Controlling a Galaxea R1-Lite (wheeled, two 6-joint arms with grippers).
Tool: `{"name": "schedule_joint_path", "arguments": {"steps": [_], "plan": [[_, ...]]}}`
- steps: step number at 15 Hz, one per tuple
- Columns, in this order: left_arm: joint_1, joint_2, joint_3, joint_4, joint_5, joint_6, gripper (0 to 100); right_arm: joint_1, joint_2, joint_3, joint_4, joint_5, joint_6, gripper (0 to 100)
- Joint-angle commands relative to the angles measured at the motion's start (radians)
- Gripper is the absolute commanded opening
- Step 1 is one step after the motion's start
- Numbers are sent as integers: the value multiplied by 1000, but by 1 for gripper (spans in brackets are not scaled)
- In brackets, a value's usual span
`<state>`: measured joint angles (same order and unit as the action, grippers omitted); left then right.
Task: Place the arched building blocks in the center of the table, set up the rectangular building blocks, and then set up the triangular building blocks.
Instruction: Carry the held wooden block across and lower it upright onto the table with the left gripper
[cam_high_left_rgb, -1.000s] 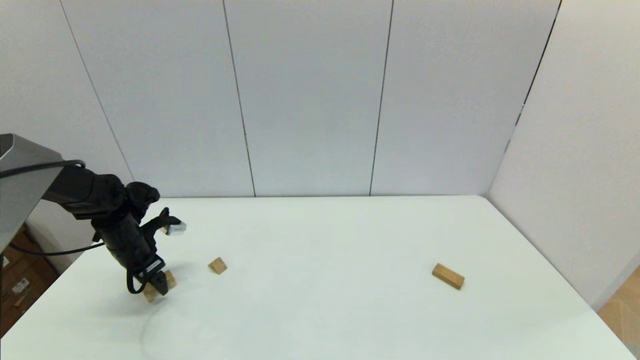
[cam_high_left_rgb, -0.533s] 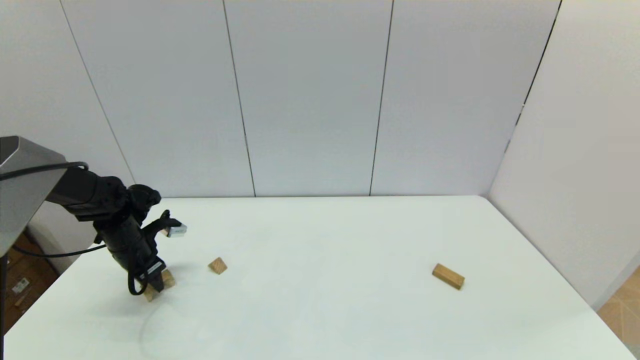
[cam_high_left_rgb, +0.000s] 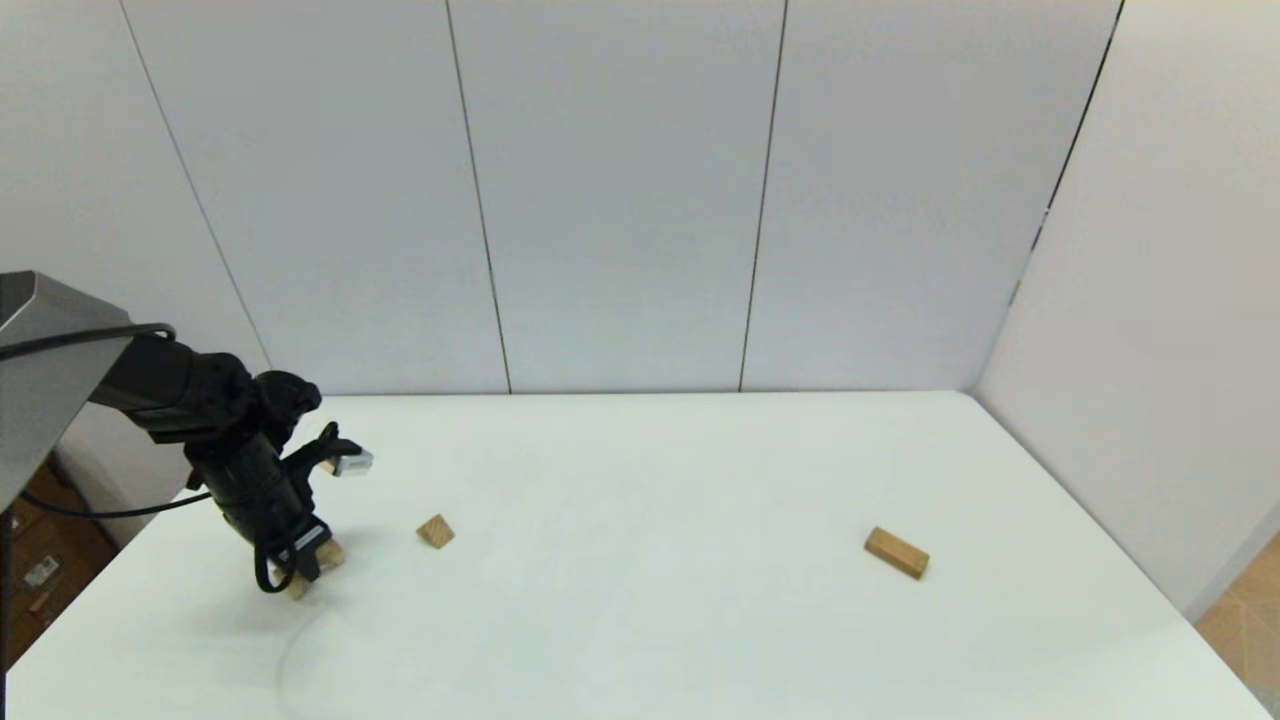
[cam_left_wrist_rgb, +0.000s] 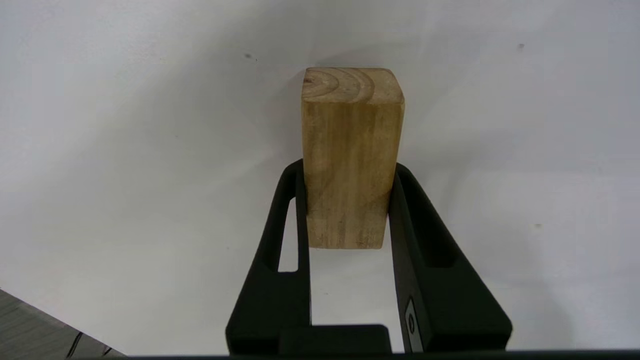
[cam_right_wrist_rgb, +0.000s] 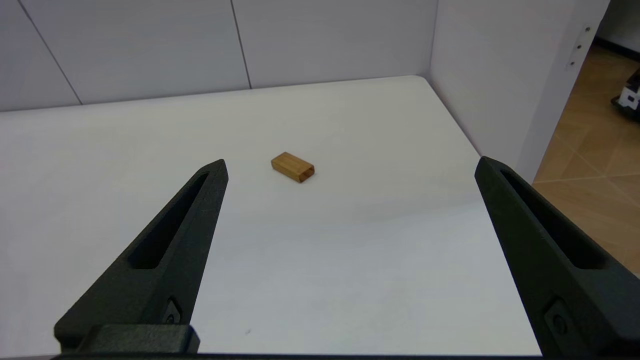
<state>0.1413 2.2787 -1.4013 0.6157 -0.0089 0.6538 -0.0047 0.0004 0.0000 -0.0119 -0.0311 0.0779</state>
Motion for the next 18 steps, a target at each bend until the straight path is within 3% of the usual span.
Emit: {"name": "schedule_joint_path", "arguments": {"steps": [1, 9, 18], "plan": [[-26, -82, 18, 48, -51, 6, 0, 0, 0, 0, 0, 0, 0, 100], [-293, -206, 36, 42, -46, 0, 0, 0, 0, 0, 0, 0, 0, 100], [-543, -117, -97, 42, -46, 4, 0, 0, 0, 0, 0, 0, 0, 100]]}}
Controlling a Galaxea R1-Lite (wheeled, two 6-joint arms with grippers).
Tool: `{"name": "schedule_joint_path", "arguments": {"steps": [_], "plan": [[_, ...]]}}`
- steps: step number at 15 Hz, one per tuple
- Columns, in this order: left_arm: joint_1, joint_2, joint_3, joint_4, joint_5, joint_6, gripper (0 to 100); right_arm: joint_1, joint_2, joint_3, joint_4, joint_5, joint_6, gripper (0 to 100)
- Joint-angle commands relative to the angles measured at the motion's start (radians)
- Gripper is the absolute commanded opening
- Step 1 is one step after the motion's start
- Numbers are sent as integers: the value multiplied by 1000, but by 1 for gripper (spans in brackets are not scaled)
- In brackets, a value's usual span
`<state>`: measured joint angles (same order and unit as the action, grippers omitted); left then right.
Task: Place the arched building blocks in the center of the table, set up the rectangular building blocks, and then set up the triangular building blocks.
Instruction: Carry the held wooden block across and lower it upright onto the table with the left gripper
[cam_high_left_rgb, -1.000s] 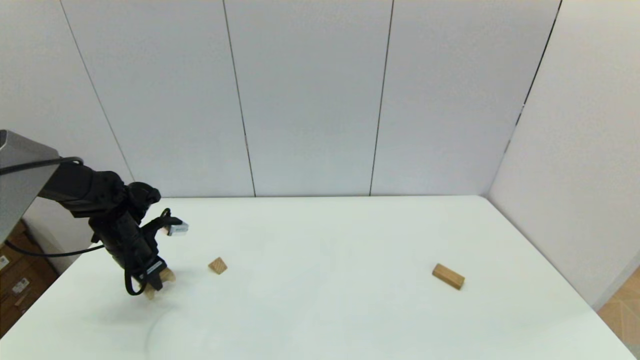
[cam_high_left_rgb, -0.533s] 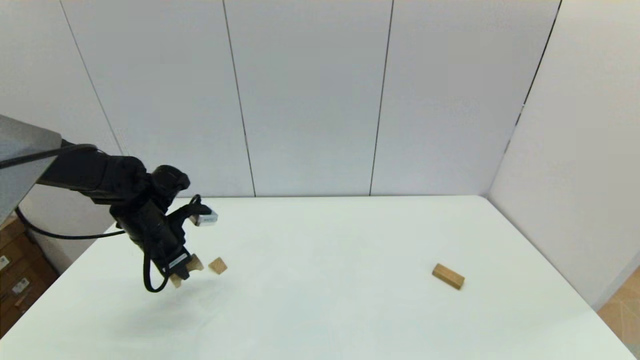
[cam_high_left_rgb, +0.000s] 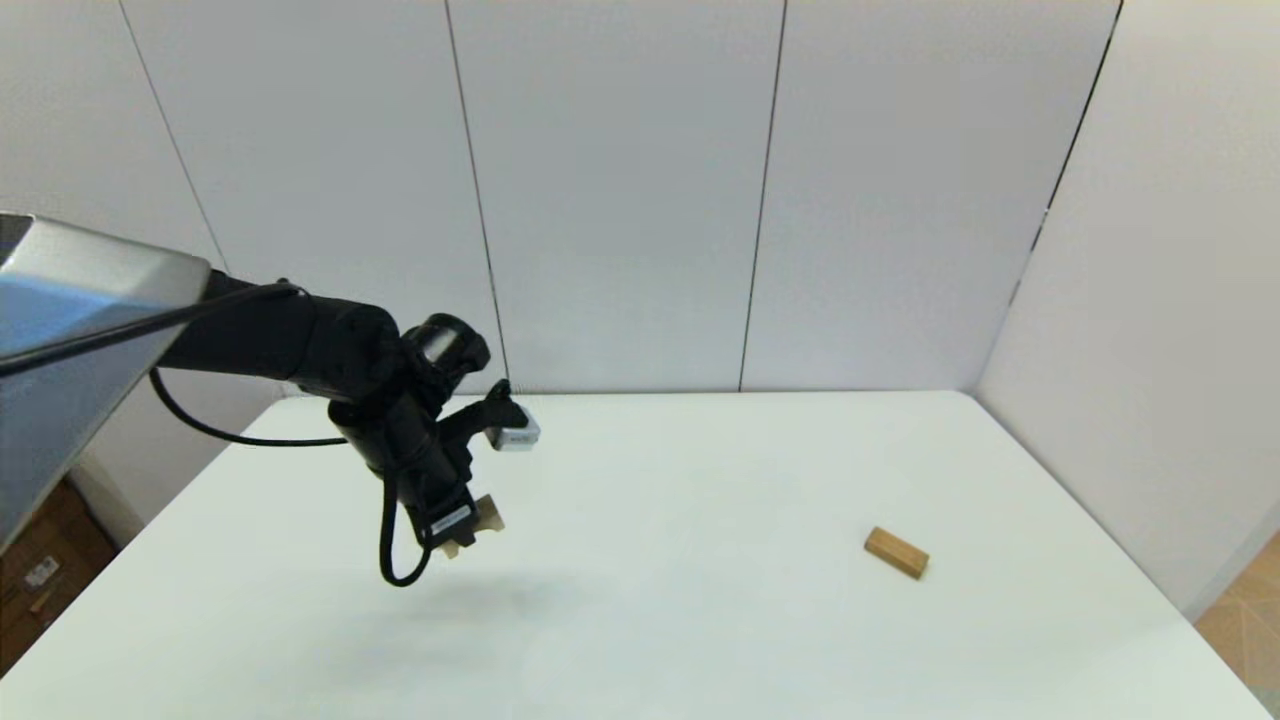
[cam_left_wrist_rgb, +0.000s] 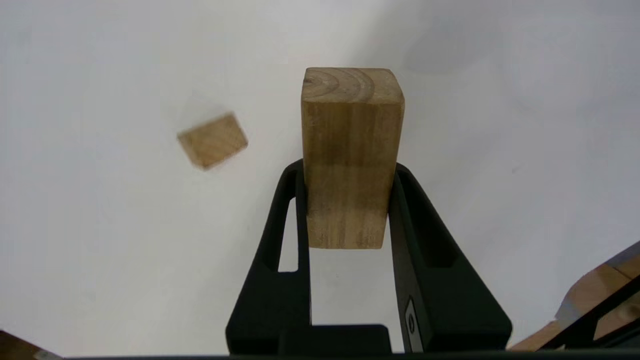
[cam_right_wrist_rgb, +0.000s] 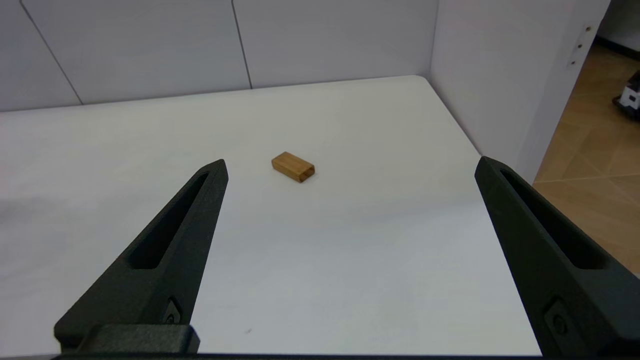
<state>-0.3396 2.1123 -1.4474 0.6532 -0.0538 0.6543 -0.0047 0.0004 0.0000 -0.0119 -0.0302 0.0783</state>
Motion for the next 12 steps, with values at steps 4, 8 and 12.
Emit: {"name": "schedule_joint_path", "arguments": {"steps": [4, 8, 12], "plan": [[-150, 110, -139, 11, 31, 8, 0, 0, 0, 0, 0, 0, 0, 100], [-203, 129, -182, 13, 34, 21, 0, 0, 0, 0, 0, 0, 0, 100], [-262, 140, -186, 13, 34, 33, 0, 0, 0, 0, 0, 0, 0, 100]]}}
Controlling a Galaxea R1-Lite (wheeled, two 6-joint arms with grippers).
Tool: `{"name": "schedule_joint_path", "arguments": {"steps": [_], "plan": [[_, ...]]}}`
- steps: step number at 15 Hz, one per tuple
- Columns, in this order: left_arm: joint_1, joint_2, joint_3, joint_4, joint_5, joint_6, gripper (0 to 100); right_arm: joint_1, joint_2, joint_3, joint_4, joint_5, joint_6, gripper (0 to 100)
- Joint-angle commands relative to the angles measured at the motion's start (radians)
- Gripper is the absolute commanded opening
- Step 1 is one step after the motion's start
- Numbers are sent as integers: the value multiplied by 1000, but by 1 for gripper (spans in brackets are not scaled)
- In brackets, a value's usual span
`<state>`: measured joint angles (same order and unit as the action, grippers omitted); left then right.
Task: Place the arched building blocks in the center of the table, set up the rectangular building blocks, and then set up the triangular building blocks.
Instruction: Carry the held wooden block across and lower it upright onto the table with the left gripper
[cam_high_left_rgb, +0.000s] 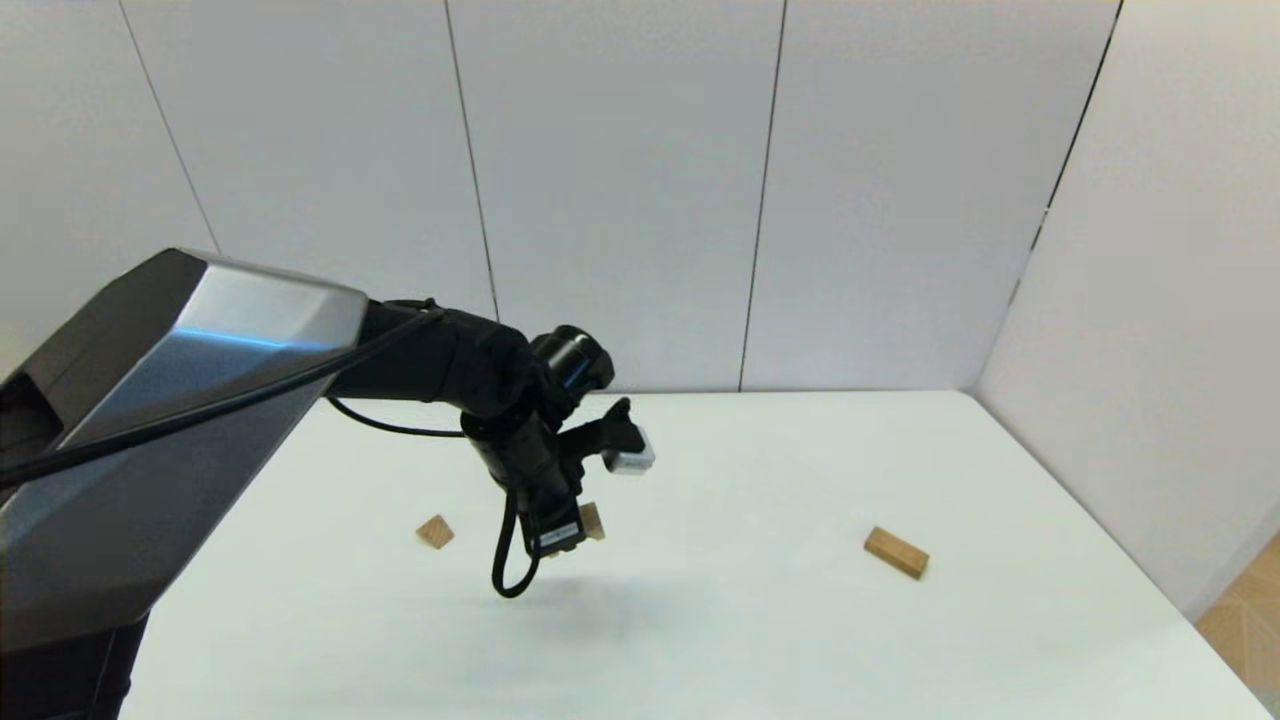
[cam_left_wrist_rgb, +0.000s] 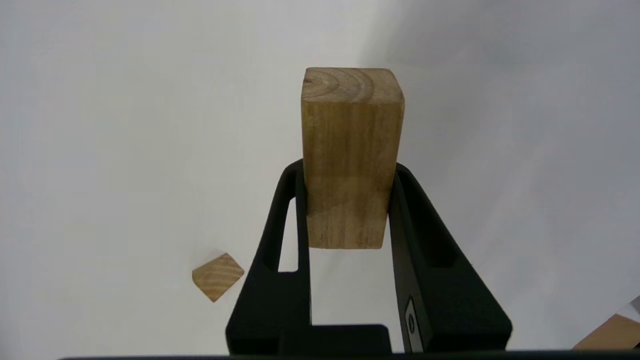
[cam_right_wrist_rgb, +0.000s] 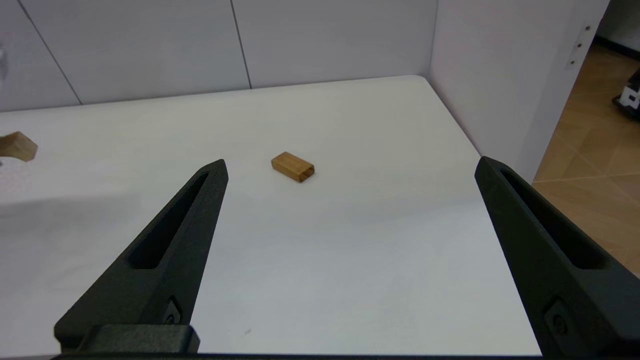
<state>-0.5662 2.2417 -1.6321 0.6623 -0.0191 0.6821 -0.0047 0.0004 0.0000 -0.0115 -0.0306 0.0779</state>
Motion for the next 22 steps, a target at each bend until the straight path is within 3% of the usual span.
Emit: {"name": "schedule_joint_path", "arguments": {"steps": [1, 7, 11, 22], "plan": [[-47, 10, -2, 3, -1, 5, 0, 0, 0, 0, -1, 0, 0, 100], [-143, 12, -3, -1, -2, 7, 0, 0, 0, 0, -1, 0, 0, 100], [-187, 33, -2, 2, -5, 85, 0, 0, 0, 0, -1, 0, 0, 100], [-146, 101, -48, 10, 30, 166, 0, 0, 0, 0, -1, 0, 0, 100]]}}
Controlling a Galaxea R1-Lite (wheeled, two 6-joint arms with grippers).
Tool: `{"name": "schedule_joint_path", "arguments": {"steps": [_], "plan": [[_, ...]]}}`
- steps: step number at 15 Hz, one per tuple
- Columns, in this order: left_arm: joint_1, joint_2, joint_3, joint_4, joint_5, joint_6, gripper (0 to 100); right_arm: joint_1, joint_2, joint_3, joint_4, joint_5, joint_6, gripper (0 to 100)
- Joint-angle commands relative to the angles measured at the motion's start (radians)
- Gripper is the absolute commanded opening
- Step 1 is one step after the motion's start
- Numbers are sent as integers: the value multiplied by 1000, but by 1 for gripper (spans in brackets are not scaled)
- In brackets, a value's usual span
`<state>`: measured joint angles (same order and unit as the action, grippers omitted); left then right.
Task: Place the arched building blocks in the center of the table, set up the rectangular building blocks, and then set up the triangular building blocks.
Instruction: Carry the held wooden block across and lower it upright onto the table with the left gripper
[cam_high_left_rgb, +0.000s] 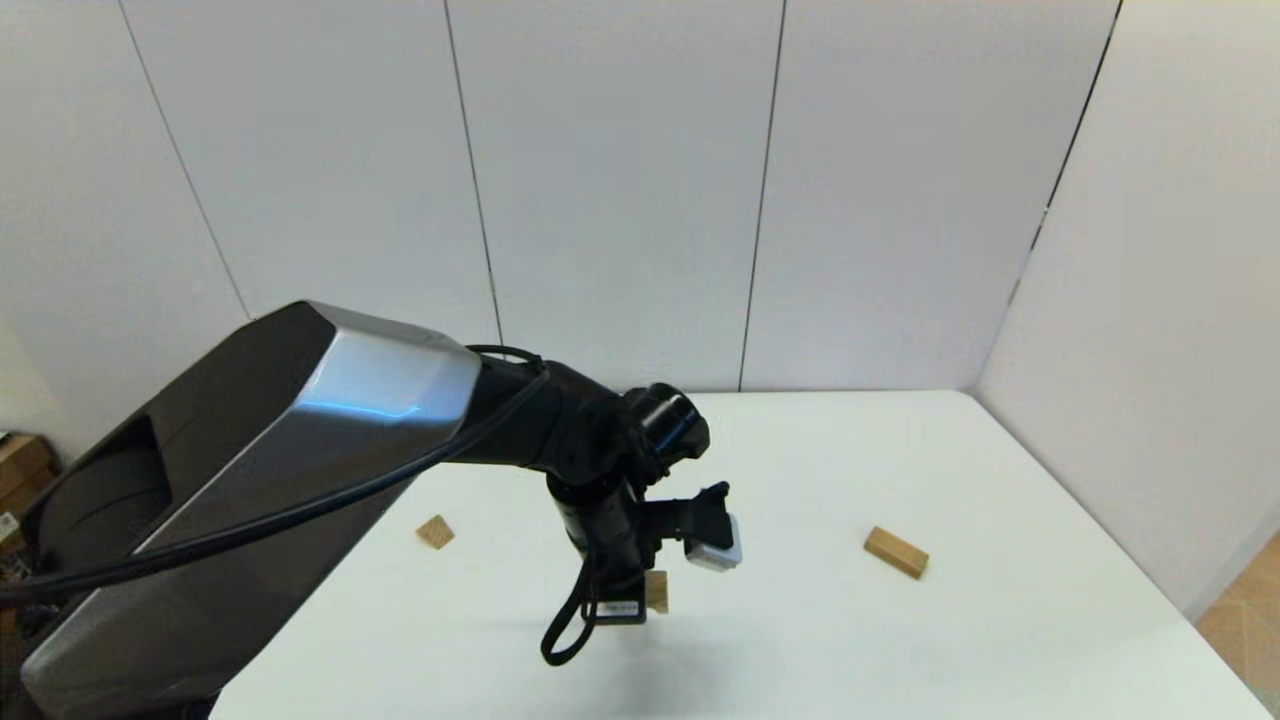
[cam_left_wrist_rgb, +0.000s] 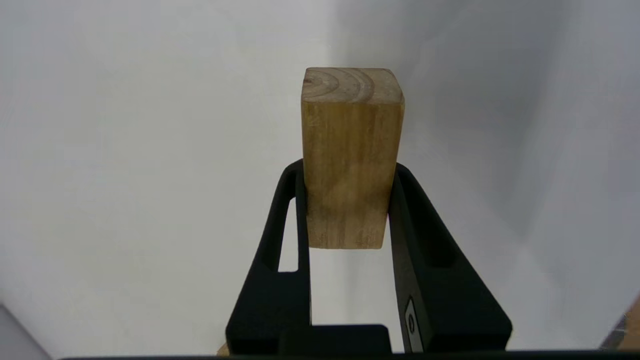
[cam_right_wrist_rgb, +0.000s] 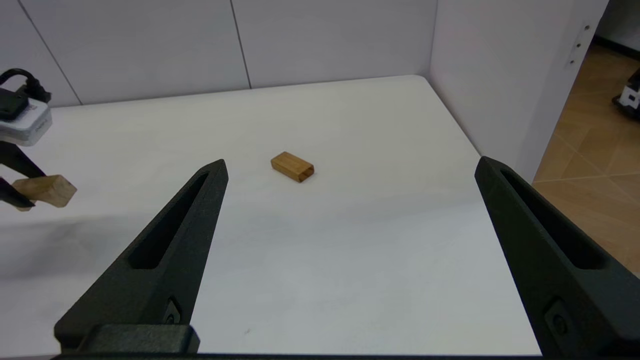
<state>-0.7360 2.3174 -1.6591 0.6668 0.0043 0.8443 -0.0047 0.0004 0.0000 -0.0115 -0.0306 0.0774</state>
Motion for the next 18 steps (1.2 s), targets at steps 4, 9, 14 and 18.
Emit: {"name": "schedule_joint_path", "arguments": {"steps": [4, 9, 14, 18], "plan": [[44, 45, -30, 5, 26, 7, 0, 0, 0, 0, -1, 0, 1, 100], [44, 71, -44, 14, 22, 10, 0, 0, 0, 0, -1, 0, 1, 100], [46, 85, -82, 102, -24, 21, 0, 0, 0, 0, -1, 0, 2, 100], [46, 108, -97, 111, -72, 22, 0, 0, 0, 0, -1, 0, 2, 100]]}}
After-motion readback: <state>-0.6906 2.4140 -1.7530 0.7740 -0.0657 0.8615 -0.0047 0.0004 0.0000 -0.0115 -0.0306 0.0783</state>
